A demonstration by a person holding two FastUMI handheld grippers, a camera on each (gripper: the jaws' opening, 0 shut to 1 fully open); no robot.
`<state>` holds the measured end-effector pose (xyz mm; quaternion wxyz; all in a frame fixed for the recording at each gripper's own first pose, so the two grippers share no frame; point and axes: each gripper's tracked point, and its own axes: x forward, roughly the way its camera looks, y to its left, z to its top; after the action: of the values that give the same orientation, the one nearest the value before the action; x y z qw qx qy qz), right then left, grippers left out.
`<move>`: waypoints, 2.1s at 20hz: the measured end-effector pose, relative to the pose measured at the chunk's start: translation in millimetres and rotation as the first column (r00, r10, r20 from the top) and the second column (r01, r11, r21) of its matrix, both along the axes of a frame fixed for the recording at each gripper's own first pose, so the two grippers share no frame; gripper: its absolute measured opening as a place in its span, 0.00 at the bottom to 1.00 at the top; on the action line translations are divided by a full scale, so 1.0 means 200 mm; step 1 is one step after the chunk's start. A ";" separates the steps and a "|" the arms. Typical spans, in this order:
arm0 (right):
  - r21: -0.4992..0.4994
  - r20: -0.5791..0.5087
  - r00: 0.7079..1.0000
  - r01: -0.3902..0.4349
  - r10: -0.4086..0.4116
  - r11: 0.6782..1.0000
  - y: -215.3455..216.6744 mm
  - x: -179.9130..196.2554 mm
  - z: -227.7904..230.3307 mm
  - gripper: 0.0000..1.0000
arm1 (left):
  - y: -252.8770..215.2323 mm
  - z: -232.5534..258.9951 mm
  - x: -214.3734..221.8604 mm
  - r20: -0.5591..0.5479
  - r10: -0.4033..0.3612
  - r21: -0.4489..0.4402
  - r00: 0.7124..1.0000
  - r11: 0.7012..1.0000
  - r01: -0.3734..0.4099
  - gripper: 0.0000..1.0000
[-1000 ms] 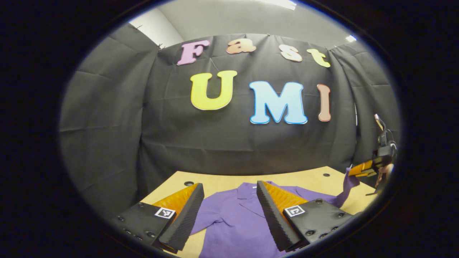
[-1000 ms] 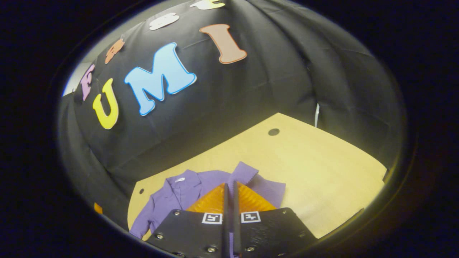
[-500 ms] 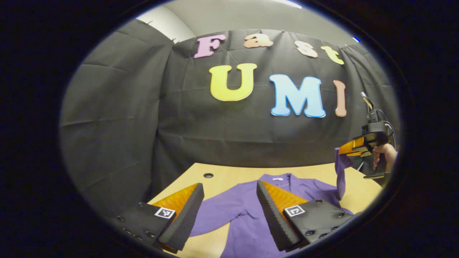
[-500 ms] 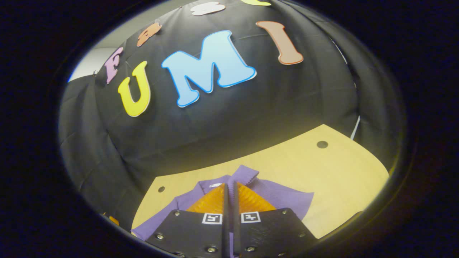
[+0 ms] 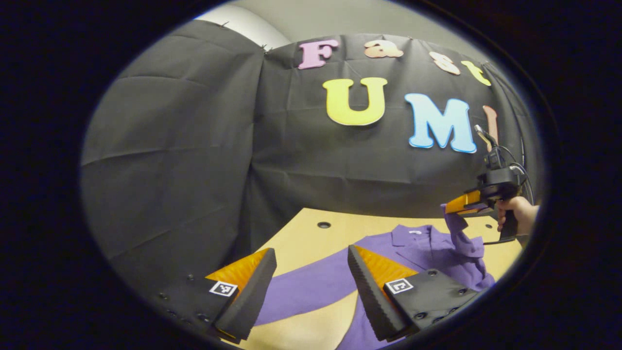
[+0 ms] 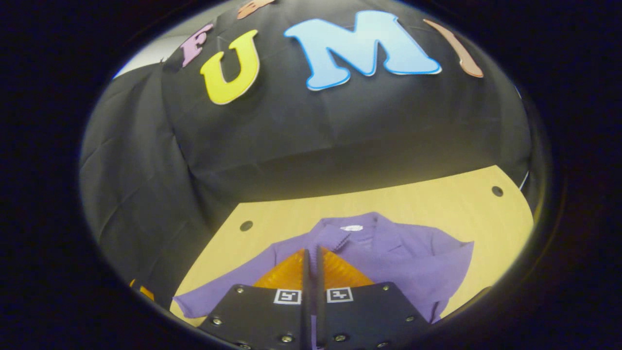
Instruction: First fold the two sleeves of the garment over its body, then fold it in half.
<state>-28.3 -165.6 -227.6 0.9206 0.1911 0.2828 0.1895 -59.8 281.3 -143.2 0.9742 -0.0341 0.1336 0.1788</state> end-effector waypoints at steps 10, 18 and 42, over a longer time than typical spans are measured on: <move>-0.204 -0.049 0.988 -0.152 0.145 0.967 0.02 -0.05 -0.13 0.04 | 0.26 -0.17 -0.18 -0.057 0.117 -0.025 0.992 0.993 -0.118 0.95; -0.249 -0.004 0.991 -0.128 0.131 0.960 -0.01 -0.05 -0.10 0.19 | 0.34 -0.29 -0.22 -0.085 0.158 -0.072 0.984 0.984 -0.164 0.95; -0.227 0.123 0.986 -0.082 0.112 0.970 -0.25 -0.50 0.24 0.97 | 0.72 -1.07 -0.37 -0.381 0.377 -0.179 0.844 0.866 -0.468 0.96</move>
<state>-129.3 -215.1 -179.0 0.9428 0.0599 0.2482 0.2144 -134.3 426.1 -356.6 0.8594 -0.1618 0.3084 0.3743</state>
